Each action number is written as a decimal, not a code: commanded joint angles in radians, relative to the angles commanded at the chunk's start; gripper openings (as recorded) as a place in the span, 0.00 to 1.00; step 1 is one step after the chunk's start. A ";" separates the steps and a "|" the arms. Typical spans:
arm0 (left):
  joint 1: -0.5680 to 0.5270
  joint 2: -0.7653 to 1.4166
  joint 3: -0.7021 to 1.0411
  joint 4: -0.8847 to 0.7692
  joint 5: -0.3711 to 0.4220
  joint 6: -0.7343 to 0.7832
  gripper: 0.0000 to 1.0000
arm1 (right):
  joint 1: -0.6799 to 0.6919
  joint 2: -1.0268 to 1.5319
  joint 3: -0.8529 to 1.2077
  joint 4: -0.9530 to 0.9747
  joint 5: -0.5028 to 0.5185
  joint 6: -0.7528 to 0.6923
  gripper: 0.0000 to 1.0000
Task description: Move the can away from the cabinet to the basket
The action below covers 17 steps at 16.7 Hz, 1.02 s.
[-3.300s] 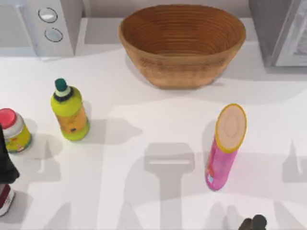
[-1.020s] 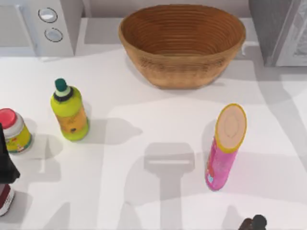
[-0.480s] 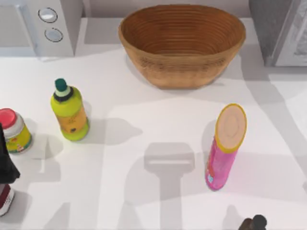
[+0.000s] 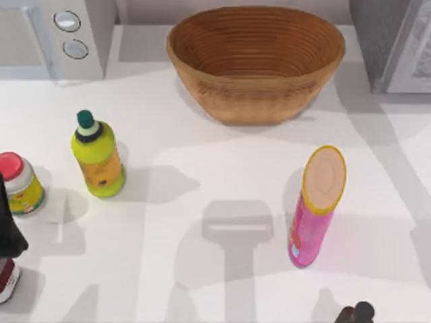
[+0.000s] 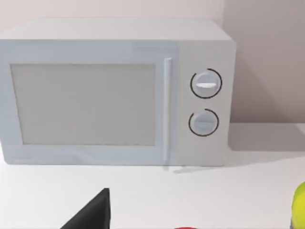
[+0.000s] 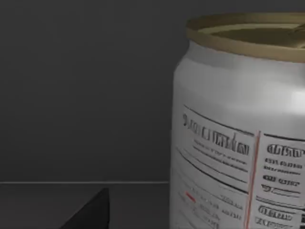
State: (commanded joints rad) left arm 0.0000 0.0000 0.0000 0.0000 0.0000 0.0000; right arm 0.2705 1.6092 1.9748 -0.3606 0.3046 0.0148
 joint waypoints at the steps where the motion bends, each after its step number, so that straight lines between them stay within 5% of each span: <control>1: 0.000 0.000 0.000 0.000 0.000 0.000 1.00 | -0.008 0.027 0.026 0.000 -0.007 0.000 1.00; 7: 0.000 0.000 0.000 0.000 0.000 0.000 1.00 | -0.019 0.065 0.065 0.001 -0.018 0.000 1.00; 17: 0.000 0.000 0.000 0.000 0.000 0.000 1.00 | -0.019 0.065 0.065 0.001 -0.018 0.000 0.25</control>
State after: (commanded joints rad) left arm 0.0000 0.0000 0.0000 0.0000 0.0000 0.0000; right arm 0.2515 1.6745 2.0394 -0.3597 0.2866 0.0148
